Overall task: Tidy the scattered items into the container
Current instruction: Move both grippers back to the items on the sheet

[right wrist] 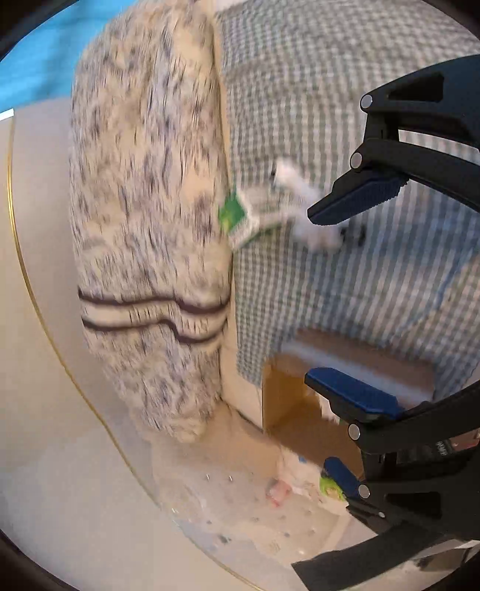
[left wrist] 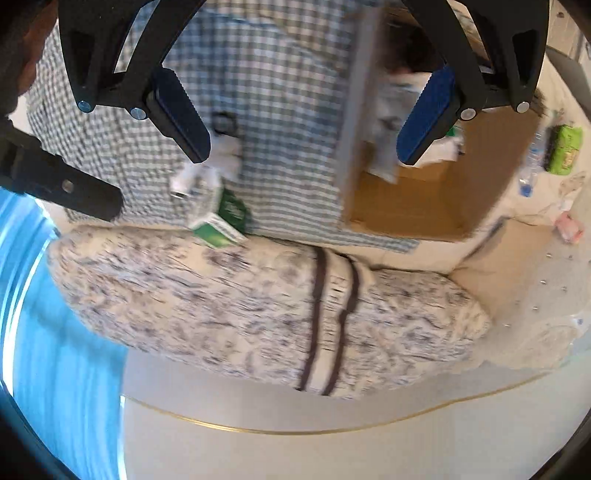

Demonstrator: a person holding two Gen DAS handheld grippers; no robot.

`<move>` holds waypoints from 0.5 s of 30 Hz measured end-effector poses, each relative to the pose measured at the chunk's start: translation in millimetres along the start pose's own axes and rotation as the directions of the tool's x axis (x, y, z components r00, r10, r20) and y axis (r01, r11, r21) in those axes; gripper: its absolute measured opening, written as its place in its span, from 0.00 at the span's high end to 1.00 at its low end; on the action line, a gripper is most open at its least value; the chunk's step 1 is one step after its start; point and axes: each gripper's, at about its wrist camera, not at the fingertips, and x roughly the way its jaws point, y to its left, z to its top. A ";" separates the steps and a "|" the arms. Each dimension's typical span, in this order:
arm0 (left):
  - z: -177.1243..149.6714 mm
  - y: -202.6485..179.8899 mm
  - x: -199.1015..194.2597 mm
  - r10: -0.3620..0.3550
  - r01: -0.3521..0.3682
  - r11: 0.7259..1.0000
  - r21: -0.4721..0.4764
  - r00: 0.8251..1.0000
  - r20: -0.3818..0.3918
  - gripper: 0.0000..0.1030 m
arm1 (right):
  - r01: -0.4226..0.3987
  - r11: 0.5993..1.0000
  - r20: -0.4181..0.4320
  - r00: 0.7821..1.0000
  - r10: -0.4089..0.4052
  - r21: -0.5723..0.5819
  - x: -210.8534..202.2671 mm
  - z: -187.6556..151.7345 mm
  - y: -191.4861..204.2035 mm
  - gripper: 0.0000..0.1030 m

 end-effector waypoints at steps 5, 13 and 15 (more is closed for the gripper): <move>-20.8 -41.2 33.3 -0.073 0.073 0.997 -0.008 0.996 -0.049 0.00 | 0.097 0.994 -0.005 0.995 -0.096 0.055 -9.7 -29.3 -54.0 0.23; -35.3 -68.0 105.2 -0.042 0.045 0.999 0.017 0.989 -0.141 0.00 | 0.122 0.984 -0.087 0.990 -0.111 0.127 42.9 -53.5 -100.2 0.23; -37.8 -69.1 119.0 -0.038 0.041 0.999 0.019 0.988 -0.150 0.00 | 0.117 0.984 -0.101 0.989 -0.105 0.130 58.4 -50.8 -105.8 0.23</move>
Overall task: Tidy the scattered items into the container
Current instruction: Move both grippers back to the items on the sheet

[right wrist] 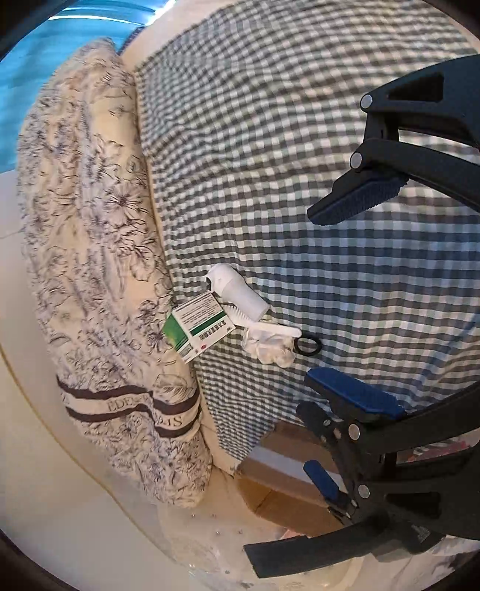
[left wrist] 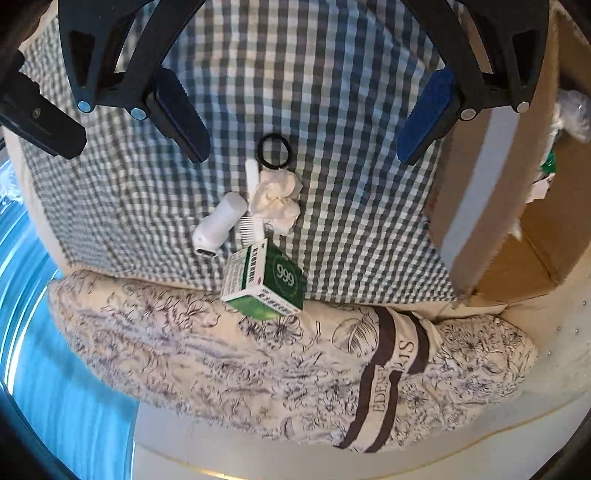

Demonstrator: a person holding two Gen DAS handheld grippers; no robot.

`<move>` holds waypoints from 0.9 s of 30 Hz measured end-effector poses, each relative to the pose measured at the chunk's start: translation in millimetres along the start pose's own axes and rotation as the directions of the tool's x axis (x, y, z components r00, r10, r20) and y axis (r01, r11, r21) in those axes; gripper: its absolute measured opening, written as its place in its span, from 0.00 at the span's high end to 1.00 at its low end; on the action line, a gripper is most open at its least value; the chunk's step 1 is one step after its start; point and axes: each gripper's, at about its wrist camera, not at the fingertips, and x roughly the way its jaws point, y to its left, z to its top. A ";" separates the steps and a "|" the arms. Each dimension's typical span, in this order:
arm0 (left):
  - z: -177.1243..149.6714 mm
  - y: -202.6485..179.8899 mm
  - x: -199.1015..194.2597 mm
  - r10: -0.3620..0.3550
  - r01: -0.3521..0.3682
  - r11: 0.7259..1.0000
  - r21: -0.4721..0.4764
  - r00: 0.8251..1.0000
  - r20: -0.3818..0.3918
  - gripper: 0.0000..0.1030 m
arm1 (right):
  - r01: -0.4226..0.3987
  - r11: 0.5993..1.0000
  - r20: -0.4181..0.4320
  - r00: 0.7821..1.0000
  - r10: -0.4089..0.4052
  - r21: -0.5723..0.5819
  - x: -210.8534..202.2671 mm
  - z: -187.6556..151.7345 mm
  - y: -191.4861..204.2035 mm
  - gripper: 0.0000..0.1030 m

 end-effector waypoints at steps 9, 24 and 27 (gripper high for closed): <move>10.2 7.9 75.7 -0.083 0.080 0.996 -0.041 0.994 -0.068 0.00 | 0.026 1.000 -0.059 0.998 -0.026 0.001 67.6 19.3 -15.4 0.23; 11.3 14.9 138.7 -0.105 0.099 0.994 -0.044 0.981 -0.161 0.82 | 0.049 0.998 -0.118 0.992 -0.043 0.048 137.8 37.8 -18.0 0.23; 10.4 5.5 132.3 -0.088 0.091 0.996 0.019 0.987 -0.131 0.89 | 0.055 0.998 -0.131 0.990 -0.049 0.039 150.8 41.6 -14.9 0.23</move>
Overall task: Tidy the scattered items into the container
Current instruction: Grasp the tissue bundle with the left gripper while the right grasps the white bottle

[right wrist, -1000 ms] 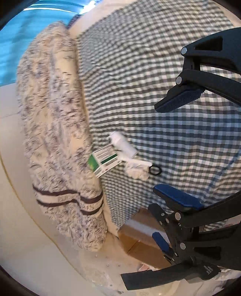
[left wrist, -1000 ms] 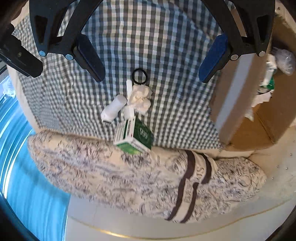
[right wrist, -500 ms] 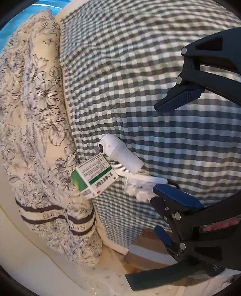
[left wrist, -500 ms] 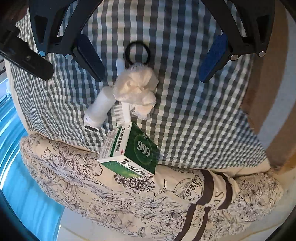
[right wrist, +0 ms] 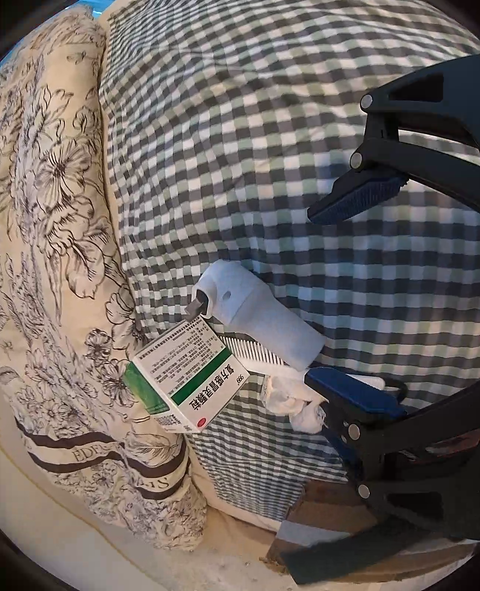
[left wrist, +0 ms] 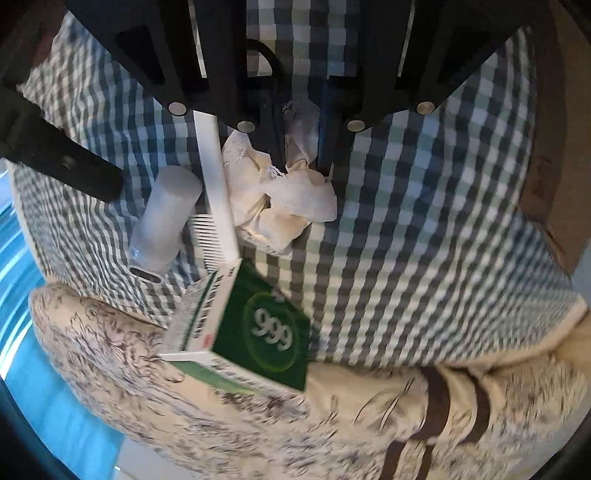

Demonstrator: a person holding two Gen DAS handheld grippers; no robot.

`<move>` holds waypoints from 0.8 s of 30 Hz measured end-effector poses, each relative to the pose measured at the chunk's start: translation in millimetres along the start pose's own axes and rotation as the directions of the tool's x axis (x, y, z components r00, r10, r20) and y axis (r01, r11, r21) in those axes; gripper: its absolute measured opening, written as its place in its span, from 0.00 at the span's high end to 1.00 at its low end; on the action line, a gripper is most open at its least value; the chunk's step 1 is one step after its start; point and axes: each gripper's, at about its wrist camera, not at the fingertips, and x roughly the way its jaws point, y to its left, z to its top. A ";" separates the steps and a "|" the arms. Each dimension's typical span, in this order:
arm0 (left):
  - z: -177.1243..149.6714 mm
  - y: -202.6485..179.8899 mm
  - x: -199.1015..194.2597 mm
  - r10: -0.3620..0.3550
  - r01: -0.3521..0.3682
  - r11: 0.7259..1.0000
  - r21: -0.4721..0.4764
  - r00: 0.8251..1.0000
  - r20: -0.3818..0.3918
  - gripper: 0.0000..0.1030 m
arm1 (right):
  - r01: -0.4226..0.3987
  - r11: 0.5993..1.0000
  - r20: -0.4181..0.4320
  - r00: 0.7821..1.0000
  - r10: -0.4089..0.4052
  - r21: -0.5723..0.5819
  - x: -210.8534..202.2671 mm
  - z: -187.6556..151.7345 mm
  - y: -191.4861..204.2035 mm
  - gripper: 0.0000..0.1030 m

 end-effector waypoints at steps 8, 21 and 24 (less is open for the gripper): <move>4.8 11.8 -37.9 0.002 -0.001 1.000 -0.019 0.997 0.083 0.90 | -0.056 0.989 -0.055 0.996 0.064 0.138 30.5 12.7 -5.5 0.27; -0.7 35.7 -31.7 0.046 -0.042 0.997 -0.066 0.998 0.048 0.89 | 0.066 0.998 -0.070 0.995 -0.065 0.012 45.8 25.2 20.8 0.68; -3.0 34.1 -37.6 0.055 -0.052 0.997 -0.056 0.997 0.051 0.89 | 0.069 0.997 -0.047 0.996 -0.070 -0.021 28.7 15.8 21.6 0.69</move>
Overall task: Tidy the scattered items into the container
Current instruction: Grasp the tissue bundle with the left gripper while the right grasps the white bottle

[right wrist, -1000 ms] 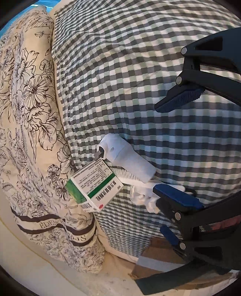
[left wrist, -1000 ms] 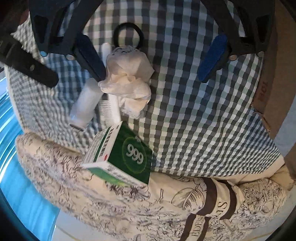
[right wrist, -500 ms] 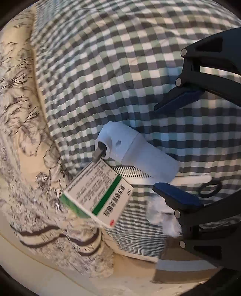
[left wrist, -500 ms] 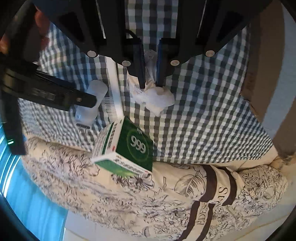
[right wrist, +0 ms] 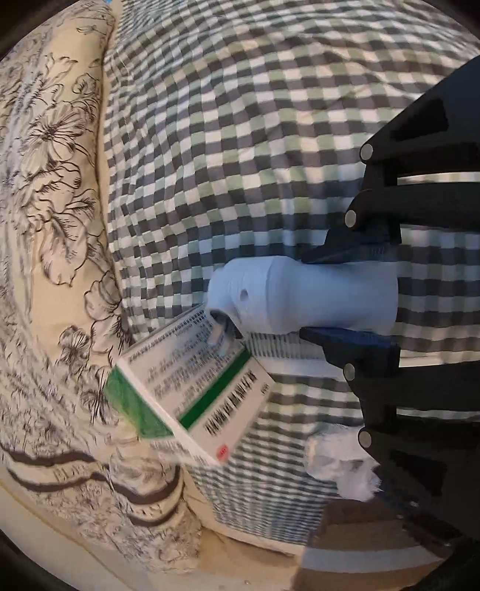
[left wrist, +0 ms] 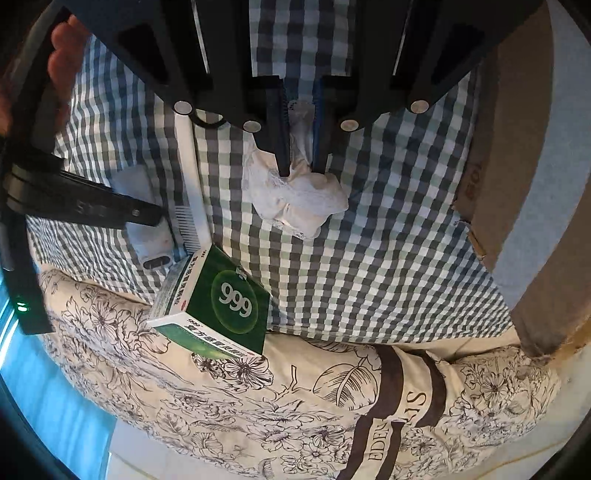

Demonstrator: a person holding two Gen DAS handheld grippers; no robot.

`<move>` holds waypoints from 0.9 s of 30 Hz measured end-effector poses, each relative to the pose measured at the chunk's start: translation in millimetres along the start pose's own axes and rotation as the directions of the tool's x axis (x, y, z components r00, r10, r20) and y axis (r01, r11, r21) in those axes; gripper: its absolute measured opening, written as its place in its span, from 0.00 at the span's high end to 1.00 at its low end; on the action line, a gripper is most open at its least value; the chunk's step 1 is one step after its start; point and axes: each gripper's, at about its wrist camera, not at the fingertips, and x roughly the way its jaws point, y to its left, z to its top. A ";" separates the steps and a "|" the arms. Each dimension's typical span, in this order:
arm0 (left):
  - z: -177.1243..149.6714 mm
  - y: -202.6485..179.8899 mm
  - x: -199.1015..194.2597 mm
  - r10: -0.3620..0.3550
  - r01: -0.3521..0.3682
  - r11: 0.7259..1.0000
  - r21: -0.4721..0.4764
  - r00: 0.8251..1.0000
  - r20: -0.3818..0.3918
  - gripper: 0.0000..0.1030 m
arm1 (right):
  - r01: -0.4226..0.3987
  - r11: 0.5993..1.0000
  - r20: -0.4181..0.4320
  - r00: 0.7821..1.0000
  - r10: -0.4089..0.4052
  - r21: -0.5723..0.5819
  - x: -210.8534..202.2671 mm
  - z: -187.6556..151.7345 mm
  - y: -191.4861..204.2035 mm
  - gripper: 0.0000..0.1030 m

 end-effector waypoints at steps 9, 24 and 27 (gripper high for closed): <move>-3.6 -6.3 -48.4 0.003 -0.003 1.000 0.008 0.999 0.042 0.89 | -0.030 0.998 0.045 0.998 0.032 -0.055 -72.8 -50.2 -12.0 0.69; -23.3 13.2 -182.6 -0.008 0.011 1.000 -0.020 0.986 0.165 0.89 | -0.112 0.987 0.134 0.983 0.127 -0.117 -191.6 -107.0 36.6 0.69; -23.2 29.6 -210.3 0.013 -0.008 1.000 -0.025 0.981 0.192 0.89 | -0.134 0.981 0.148 0.977 0.155 -0.143 -209.2 -116.1 60.4 0.69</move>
